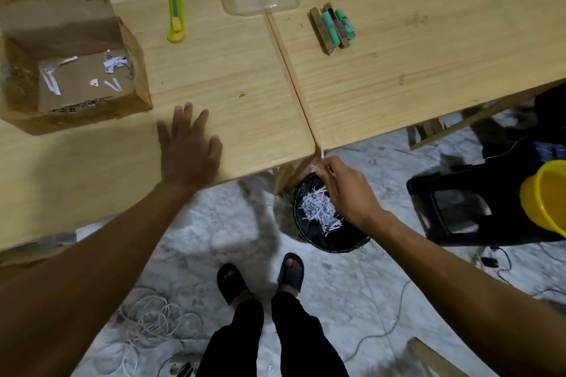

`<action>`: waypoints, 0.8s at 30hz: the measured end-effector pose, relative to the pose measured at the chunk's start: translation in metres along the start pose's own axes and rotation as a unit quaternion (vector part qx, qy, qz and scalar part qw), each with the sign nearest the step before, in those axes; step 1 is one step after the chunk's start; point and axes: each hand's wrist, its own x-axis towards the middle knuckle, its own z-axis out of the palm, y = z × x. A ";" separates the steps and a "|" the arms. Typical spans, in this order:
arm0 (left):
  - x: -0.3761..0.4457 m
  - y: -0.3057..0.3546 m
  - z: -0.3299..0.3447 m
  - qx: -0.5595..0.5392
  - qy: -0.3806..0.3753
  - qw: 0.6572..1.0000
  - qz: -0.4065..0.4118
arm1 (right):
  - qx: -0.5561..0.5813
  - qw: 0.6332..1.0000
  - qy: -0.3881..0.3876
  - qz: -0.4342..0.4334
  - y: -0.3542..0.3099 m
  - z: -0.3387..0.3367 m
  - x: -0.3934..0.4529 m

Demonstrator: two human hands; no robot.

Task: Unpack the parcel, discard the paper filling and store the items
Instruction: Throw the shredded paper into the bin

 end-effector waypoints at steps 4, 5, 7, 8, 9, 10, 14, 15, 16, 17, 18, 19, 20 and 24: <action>0.017 0.049 0.010 0.002 -0.028 0.997 0.073 | -0.018 0.999 0.005 0.049 0.043 0.007 -0.025; 0.021 0.061 0.014 0.003 -0.032 0.996 0.078 | -0.024 0.998 0.004 0.063 0.054 0.009 -0.028; 0.030 0.081 0.023 0.016 -0.028 0.996 0.082 | -0.025 0.996 0.008 0.085 0.074 0.013 -0.032; 0.034 0.089 0.027 0.024 -0.023 0.996 0.082 | -0.023 0.995 0.011 0.097 0.082 0.014 -0.032; 0.037 0.095 0.031 0.032 -0.016 0.996 0.081 | -0.021 0.994 0.016 0.110 0.090 0.016 -0.032; 0.039 0.099 0.034 0.042 -0.008 0.996 0.081 | -0.017 0.992 0.020 0.125 0.097 0.018 -0.031; 0.042 0.102 0.042 0.055 0.009 0.996 0.070 | -0.007 0.985 0.039 0.168 0.129 0.036 -0.023; 0.041 0.101 0.043 0.048 0.012 0.996 0.070 | -0.004 0.984 0.041 0.171 0.137 0.044 -0.021; 0.041 0.100 0.043 0.040 0.012 0.997 0.070 | 0.001 0.984 0.043 0.173 0.143 0.051 -0.017; 0.041 0.100 0.043 0.031 0.010 0.997 0.070 | 0.007 0.983 0.044 0.176 0.149 0.058 -0.013; 0.041 0.100 0.043 0.024 0.008 0.997 0.070 | 0.009 0.982 0.043 0.181 0.155 0.065 -0.009; 0.042 0.101 0.042 0.019 0.009 0.997 0.069 | 0.009 0.982 0.041 0.185 0.160 0.072 -0.005; 0.041 0.102 0.042 0.017 0.013 0.997 0.070 | 0.005 0.981 0.037 0.189 0.166 0.080 -0.001; 0.041 0.101 0.042 0.009 0.027 0.997 0.077 | -0.035 0.980 0.000 0.198 0.189 0.106 0.008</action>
